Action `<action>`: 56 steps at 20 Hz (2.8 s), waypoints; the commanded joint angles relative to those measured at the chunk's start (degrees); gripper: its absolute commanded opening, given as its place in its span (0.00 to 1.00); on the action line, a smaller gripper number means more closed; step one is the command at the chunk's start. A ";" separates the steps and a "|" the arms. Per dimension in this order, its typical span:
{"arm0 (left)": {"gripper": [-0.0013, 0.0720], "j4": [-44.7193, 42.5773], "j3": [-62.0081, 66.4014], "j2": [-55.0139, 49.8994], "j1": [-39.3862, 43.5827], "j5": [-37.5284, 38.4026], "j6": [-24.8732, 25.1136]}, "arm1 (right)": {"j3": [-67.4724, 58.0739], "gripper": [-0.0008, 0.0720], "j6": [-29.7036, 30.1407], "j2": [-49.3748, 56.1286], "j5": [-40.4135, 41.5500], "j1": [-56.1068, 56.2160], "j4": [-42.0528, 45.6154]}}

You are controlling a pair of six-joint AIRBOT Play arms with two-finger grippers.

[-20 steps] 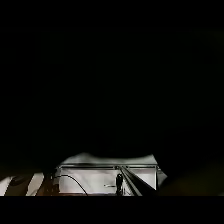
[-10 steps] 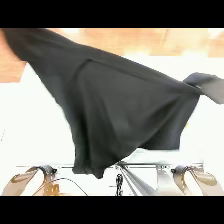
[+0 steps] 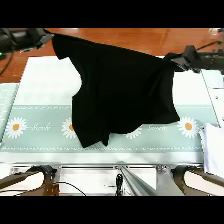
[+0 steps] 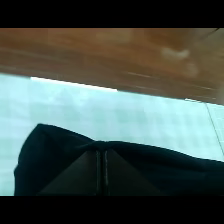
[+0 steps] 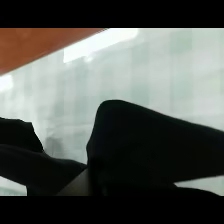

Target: Fold the shirts.

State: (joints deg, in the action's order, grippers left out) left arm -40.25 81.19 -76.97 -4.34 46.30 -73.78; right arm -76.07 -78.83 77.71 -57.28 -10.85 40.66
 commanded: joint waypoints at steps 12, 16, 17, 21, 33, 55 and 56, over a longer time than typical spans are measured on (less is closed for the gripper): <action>0.98 -14.80 -2.82 -8.46 -8.07 35.80 -4.63 | -6.67 0.86 0.94 14.95 -23.23 -11.37 13.40; 0.98 -16.33 -21.84 0.50 -15.65 35.19 -5.84 | 15.87 0.86 -3.89 -3.50 -4.81 -17.42 21.27; 0.98 -15.80 -27.80 3.13 -16.76 32.94 -5.70 | 22.86 0.86 -2.97 -8.61 -1.33 -18.53 18.73; 0.98 -9.60 -45.22 8.59 -17.42 27.36 -0.15 | 42.21 0.86 1.20 -23.76 2.62 -19.04 15.19; 0.97 10.78 -57.13 8.28 -5.25 7.98 8.98 | 47.87 0.86 2.75 -30.01 -1.16 -19.04 7.65; 0.05 12.83 -48.74 6.43 1.16 7.91 10.29 | 40.15 0.86 1.86 -6.51 1.51 -22.49 4.79; 0.05 12.85 -48.74 6.43 1.16 7.89 10.29 | 39.52 0.86 2.99 -4.85 1.25 -22.49 3.21</action>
State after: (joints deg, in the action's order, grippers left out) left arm -27.42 32.38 -70.52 -3.20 54.04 -63.53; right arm -34.17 -78.74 67.81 -55.13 -33.32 48.60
